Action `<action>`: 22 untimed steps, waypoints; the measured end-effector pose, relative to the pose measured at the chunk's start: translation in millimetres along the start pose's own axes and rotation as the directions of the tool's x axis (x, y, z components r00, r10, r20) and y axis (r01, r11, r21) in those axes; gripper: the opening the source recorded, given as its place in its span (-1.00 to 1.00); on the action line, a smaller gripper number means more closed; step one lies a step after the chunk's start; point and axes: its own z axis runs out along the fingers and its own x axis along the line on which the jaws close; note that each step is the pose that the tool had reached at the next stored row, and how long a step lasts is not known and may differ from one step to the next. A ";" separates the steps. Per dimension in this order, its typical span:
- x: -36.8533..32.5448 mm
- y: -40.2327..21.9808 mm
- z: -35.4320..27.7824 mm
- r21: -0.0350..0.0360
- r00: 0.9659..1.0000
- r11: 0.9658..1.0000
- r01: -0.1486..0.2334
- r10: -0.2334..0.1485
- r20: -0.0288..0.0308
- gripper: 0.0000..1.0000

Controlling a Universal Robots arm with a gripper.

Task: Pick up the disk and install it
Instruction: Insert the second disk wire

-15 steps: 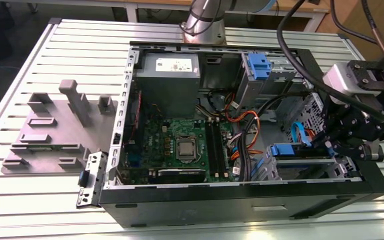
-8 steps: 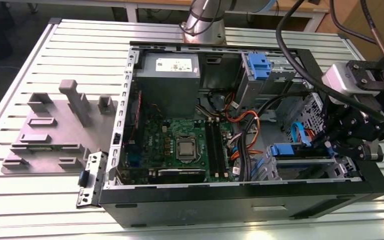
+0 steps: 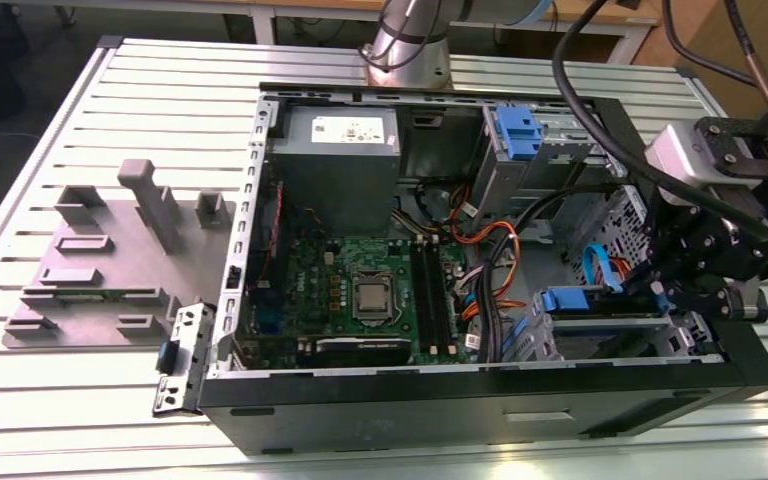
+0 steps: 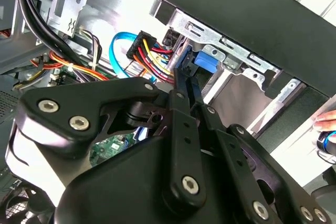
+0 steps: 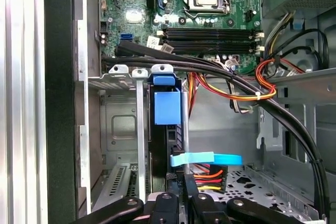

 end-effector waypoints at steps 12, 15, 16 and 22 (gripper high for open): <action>1.0 0.7 -0.3 0.004 1.000 1.000 -0.030 0.030 0.000 -0.67; 1.1 1.0 -0.1 0.004 1.000 1.000 -0.030 0.030 0.000 -0.67; 1.1 1.0 0.3 0.004 1.000 1.000 -0.030 0.030 0.000 -0.67; 1.2 1.1 0.7 0.004 1.000 1.000 -0.030 0.030 0.000 -0.67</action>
